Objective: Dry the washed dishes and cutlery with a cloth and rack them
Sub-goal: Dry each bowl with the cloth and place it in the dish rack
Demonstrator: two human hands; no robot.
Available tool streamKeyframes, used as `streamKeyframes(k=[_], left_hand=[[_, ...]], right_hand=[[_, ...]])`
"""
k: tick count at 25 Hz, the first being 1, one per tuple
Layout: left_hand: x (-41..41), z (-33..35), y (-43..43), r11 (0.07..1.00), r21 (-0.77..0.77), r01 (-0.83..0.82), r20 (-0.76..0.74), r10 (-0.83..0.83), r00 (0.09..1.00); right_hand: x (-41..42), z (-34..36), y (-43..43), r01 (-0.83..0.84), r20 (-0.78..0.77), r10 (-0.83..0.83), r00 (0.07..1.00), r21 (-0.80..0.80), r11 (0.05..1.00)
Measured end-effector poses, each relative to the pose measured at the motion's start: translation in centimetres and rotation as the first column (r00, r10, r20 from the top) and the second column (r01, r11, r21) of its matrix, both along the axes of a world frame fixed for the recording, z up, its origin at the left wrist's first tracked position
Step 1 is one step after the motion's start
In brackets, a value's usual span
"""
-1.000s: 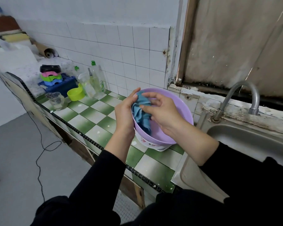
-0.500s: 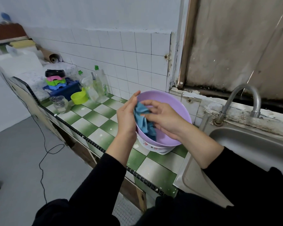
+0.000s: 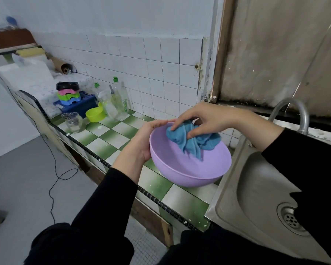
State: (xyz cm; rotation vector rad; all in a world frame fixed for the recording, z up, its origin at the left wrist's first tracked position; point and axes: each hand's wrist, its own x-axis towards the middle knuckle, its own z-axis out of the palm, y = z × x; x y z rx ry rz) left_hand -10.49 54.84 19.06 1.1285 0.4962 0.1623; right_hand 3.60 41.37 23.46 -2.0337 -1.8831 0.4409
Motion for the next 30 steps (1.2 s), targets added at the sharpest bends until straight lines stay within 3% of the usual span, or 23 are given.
streamKeyframes(k=[1,3,6,11,13,15,17,19,21,22,24,25,26,28,30], left_hand=[[-0.2,0.1,0.1,0.999,-0.022,0.033,-0.002,-0.033,0.999],[-0.5,0.2,1.1,0.998,-0.05,0.033,0.012,-0.032,0.999],[-0.8,0.0,2.0,0.999,-0.049,-0.022,0.016,0.023,1.0],[-0.3,0.3,1.0,0.998,-0.055,-0.039,0.028,0.041,0.999],[-0.4,0.4,2.1,0.99,-0.033,-0.139,0.038,0.14,0.989],[-0.4,0.0,2.5,0.977,-0.031,-0.211,0.053,0.213,0.976],[0.1,-0.7,1.6,0.972,-0.076,-0.221,0.067,0.226,0.972],[0.8,-1.6,0.4,0.96,-0.138,-0.243,0.075,0.255,0.964],[1.4,-2.6,0.2,0.94,-0.191,-0.282,0.097,0.304,0.948],[1.5,-3.0,0.3,0.934,-0.209,-0.291,0.119,0.319,0.94],[1.7,-3.5,0.4,0.931,-0.236,-0.279,0.157,0.32,0.934],[1.8,-3.6,0.4,0.931,-0.241,-0.274,0.163,0.317,0.934],[1.9,-3.7,0.4,0.93,-0.237,-0.28,0.167,0.323,0.932],[2.0,-3.6,0.4,0.914,-0.229,-0.334,0.158,0.374,0.914],[2.0,-3.4,1.0,0.874,-0.234,-0.427,0.104,0.459,0.883]], right_hand=[[-0.4,-0.3,0.3,-0.012,-0.034,0.013,0.999,0.049,0.999],[-0.7,-0.8,0.6,-0.027,0.042,0.023,0.999,0.09,0.996],[-0.4,-0.7,0.5,0.015,0.185,-0.007,0.983,-0.04,0.999],[-1.5,-1.4,1.7,-0.035,0.189,0.007,0.982,0.145,0.989],[-1.2,-1.0,1.4,0.089,0.293,-0.084,0.952,-0.004,0.996],[-1.0,-0.7,0.4,0.149,0.322,-0.074,0.944,-0.215,0.965],[-2.2,-0.9,-0.3,0.054,0.169,-0.006,0.986,-0.283,0.958],[-4.2,-2.4,-0.2,-0.046,-0.126,0.024,0.992,-0.177,0.983],[-6.0,-3.9,0.9,0.095,-0.384,-0.092,0.919,-0.011,0.995],[-6.2,-4.5,1.6,0.259,-0.5,-0.197,0.843,0.057,0.964],[-6.0,-5.3,3.1,0.595,-0.738,-0.357,0.573,0.075,0.801],[-5.8,-5.4,3.6,0.691,-0.801,-0.376,0.465,0.064,0.72],[-5.6,-5.4,3.8,0.722,-0.821,-0.377,0.429,0.061,0.689],[-5.5,-5.5,3.7,0.582,-0.806,-0.31,0.504,0.051,0.812],[-5.5,-5.5,3.1,0.28,-0.771,-0.173,0.612,0.007,0.96]])
